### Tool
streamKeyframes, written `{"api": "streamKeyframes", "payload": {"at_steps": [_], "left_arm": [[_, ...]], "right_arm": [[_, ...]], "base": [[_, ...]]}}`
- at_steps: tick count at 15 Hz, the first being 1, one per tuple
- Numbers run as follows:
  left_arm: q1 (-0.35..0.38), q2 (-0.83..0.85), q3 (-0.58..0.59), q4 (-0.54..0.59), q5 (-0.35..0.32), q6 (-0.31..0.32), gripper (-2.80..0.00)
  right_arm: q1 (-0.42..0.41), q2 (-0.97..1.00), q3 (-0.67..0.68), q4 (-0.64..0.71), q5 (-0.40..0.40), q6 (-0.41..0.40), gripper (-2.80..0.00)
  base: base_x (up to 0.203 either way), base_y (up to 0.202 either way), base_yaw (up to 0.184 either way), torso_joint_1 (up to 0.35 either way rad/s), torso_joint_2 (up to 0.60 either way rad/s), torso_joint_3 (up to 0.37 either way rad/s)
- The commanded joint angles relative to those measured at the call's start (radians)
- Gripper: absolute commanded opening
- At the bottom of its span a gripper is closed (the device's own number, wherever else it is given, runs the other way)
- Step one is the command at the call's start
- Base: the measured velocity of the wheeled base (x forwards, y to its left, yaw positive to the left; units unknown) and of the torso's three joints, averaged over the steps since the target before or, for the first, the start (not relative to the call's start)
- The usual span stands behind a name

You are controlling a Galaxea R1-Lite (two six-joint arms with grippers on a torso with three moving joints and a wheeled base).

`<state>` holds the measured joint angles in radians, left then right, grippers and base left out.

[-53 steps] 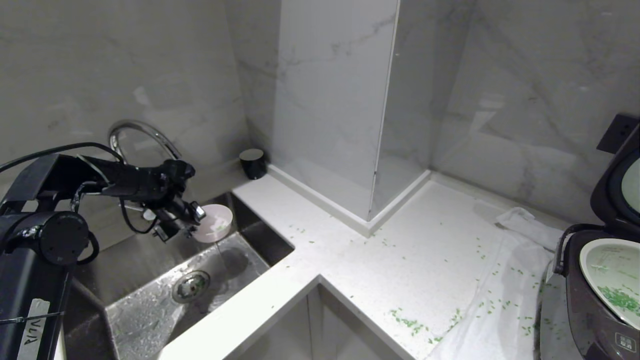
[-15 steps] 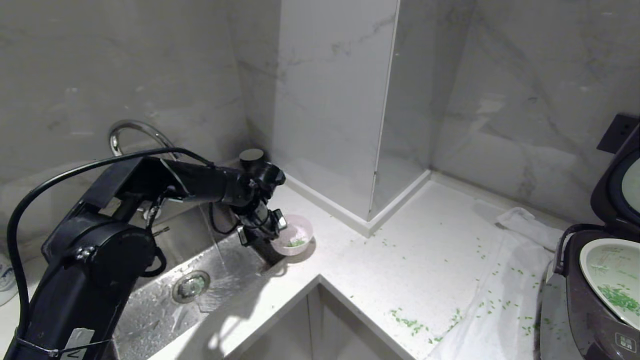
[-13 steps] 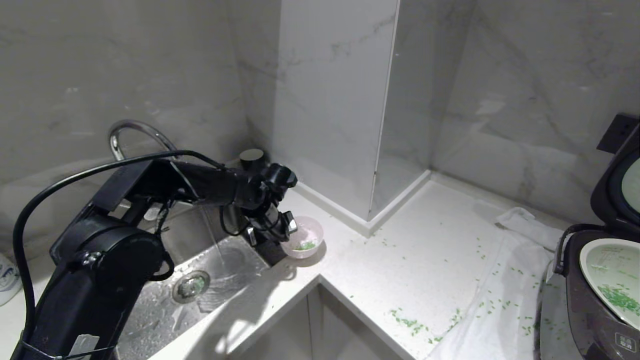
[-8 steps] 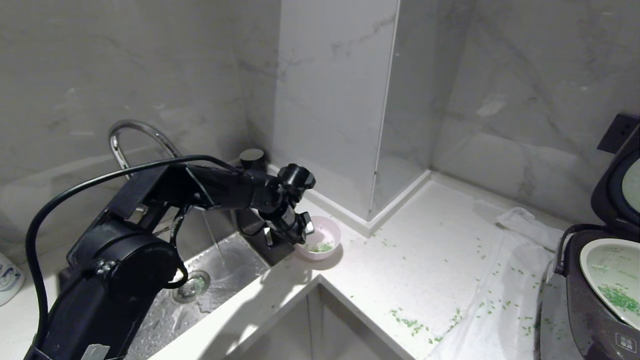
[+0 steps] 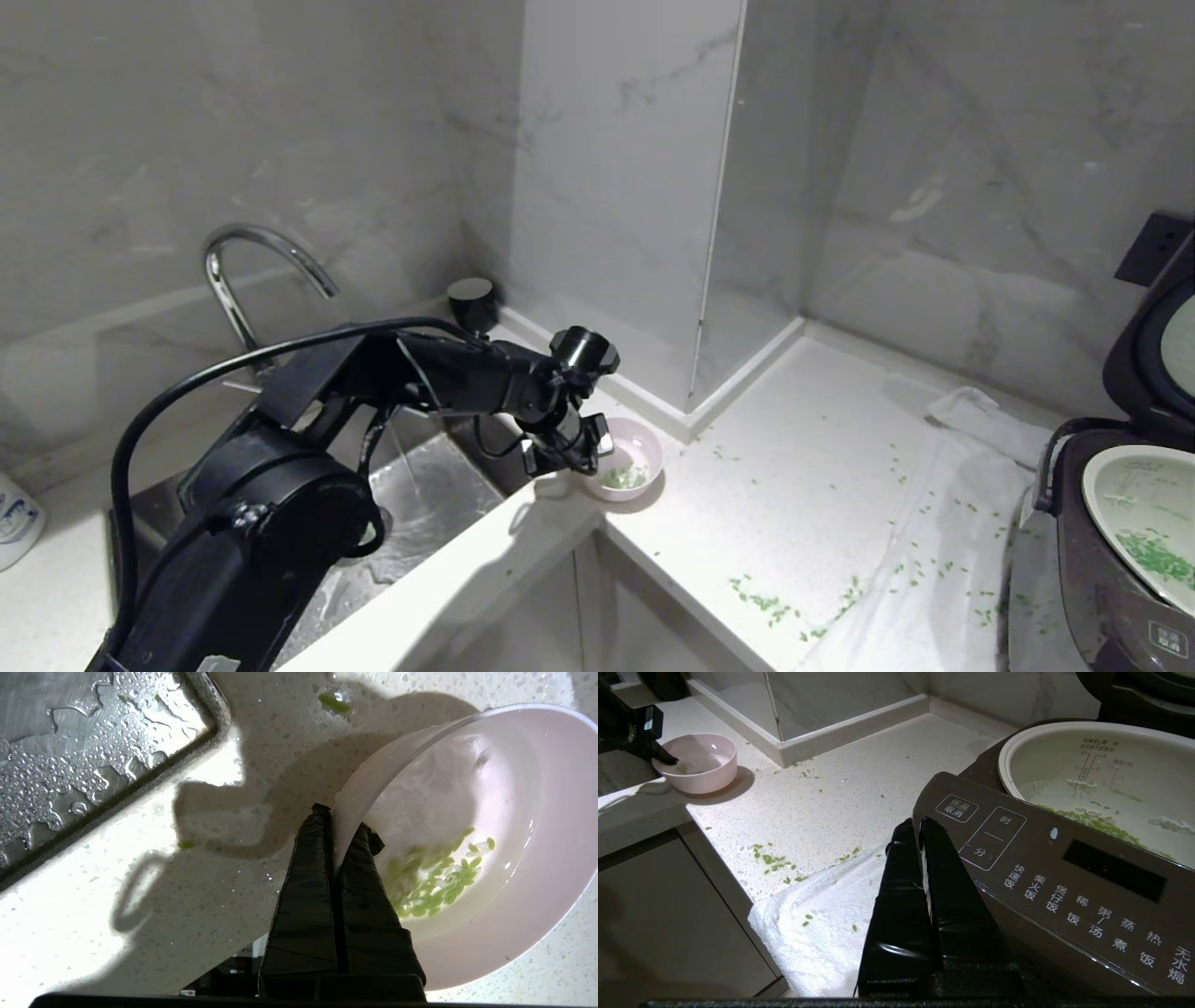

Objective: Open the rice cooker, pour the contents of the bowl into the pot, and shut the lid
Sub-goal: Place the bowl on the table

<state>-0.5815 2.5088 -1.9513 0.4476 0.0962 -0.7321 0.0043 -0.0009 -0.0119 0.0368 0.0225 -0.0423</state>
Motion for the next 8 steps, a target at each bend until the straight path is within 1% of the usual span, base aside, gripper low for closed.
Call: {"api": "streamKeyframes", "payload": {"at_steps": [1,2,8], "left_arm": [[-0.001,0.016,0.000,0.002,0.002,-0.004,-2.80],[-0.001,0.018,0.000,0.002,0.002,-0.004,0.00],[0.007,-0.016,0.000,0.005,0.005,-0.008,0.00]], "right_arm": [[0.000,-0.001,0.000,0.002,0.001,-0.001,-2.80],[0.000,-0.001,0.001,0.000,0.001,-0.001,-2.80],[0.000,-0.001,0.001,0.000,0.001,-0.001,-2.80]], "base": [[0.000,0.000,0.000,0.000,0.00,0.000],[0.000,0.000,0.000,0.000,0.00,0.000],[0.000,0.000,0.000,0.000,0.00,0.000]]}}
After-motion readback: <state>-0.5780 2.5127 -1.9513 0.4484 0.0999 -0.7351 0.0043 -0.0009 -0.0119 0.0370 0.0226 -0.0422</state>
